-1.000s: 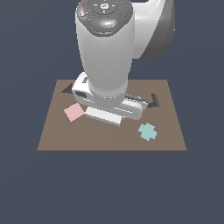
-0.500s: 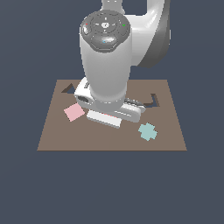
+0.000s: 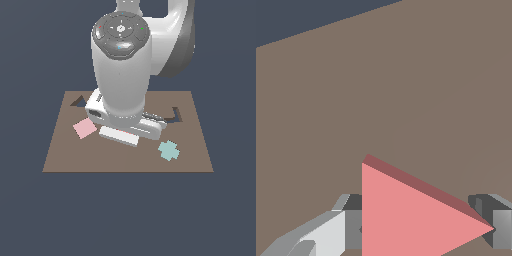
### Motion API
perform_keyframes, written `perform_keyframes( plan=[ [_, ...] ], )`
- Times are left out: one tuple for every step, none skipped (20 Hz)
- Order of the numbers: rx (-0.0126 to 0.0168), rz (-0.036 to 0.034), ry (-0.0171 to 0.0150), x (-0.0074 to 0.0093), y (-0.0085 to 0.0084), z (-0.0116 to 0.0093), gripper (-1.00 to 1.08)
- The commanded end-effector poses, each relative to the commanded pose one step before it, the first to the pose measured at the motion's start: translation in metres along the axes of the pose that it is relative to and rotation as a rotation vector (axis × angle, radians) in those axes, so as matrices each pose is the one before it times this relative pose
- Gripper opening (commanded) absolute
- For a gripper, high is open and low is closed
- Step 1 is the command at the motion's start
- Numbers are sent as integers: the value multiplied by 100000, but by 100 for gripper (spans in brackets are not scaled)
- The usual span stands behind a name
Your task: Insert a designated object into the corresponding slot on a board.
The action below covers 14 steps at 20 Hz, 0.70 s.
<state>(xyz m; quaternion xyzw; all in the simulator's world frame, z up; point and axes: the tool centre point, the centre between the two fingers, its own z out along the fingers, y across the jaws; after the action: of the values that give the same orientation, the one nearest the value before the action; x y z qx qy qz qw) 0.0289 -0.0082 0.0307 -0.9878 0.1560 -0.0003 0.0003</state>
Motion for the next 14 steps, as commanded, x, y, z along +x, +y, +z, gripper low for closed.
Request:
perform_keyframes(
  plan=[
    [-18, 31, -25, -3, 28, 10, -100],
    [7, -84, 3, -9, -3, -3, -100],
    [1, -249, 0, -25, -9, -1, -100],
    [0, -406, 0, -40, -9, -2, -100],
    [1, -572, 0, -56, -14, -2, -100],
    [1, -732, 0, -72, -17, -3, -100],
    [1, -898, 0, -88, -22, -4, -100],
    [1, -1059, 0, -104, -24, -4, -100],
    [1, -1223, 0, -120, -29, -5, -100],
    [2, -1384, -1, -136, -33, -6, -100],
    [2, -1545, -1, -152, -36, -6, -100],
    [2, -1705, -1, -168, -40, -7, -100],
    [2, -1865, -1, -184, -44, -8, -100],
    [2, -2024, -1, -199, -47, -8, -100]
  ],
)
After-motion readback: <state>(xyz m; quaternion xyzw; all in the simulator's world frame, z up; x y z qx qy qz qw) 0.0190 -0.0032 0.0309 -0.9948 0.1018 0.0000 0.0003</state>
